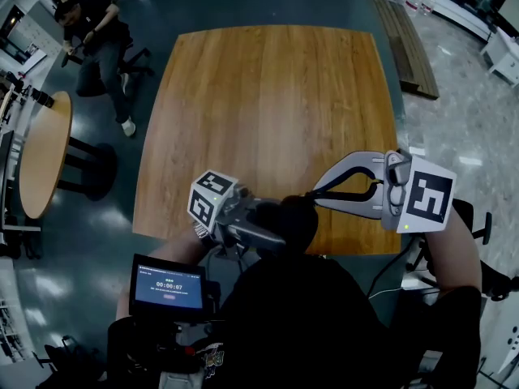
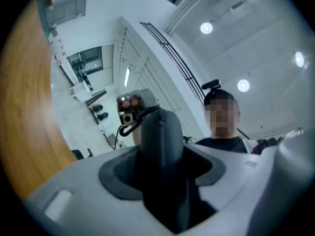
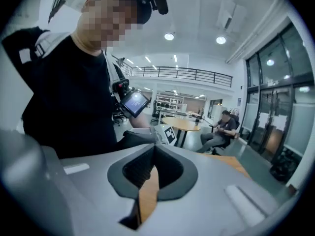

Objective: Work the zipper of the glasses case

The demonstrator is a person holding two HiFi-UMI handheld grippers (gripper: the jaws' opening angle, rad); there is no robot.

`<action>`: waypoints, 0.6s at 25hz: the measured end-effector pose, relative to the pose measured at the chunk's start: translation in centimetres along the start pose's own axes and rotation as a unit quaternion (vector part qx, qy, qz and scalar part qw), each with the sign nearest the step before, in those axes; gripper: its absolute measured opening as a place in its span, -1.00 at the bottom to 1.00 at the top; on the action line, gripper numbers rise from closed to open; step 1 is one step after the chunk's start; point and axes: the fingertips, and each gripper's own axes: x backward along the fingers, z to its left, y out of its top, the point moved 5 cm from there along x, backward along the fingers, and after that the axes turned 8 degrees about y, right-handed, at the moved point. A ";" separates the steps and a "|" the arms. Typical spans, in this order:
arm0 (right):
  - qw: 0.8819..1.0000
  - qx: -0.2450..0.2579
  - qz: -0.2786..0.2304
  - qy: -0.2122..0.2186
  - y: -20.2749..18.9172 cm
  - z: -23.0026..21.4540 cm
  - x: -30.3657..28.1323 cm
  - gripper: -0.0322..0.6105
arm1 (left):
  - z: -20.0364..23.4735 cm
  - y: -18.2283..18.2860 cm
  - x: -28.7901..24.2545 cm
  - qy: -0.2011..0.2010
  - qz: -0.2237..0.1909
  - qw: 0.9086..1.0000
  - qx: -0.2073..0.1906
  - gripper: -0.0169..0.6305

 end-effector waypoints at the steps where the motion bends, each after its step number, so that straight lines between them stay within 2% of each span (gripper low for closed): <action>1: 1.000 0.012 0.011 -0.019 -0.1 -0.3 0.1 -0.88 | 0.2 0.4 0.4 0.007 -0.019 1.000 -0.006 -0.15; 5: 0.994 0.041 0.013 -0.098 -0.4 -1.0 0.4 -0.88 | 1.2 1.9 1.8 0.044 -0.095 0.994 -0.032 -0.15; 8: 0.986 0.044 0.004 -0.159 -0.8 -1.7 0.0 -0.88 | 1.6 2.8 2.7 0.075 -0.151 0.984 -0.052 -0.16; 10: 0.980 0.046 -0.001 -0.193 -1.2 -2.1 0.1 -0.88 | 1.9 3.3 2.8 0.082 -0.181 0.978 -0.054 -0.16; 13: 0.976 0.045 -0.007 -0.213 -1.7 -2.2 0.5 -0.88 | 2.3 3.7 2.9 0.073 -0.215 0.973 -0.046 -0.17; 15: 0.977 0.052 0.003 -0.209 -2.0 -1.8 0.7 -0.89 | 2.5 3.5 3.1 0.076 -0.216 0.972 -0.047 -0.17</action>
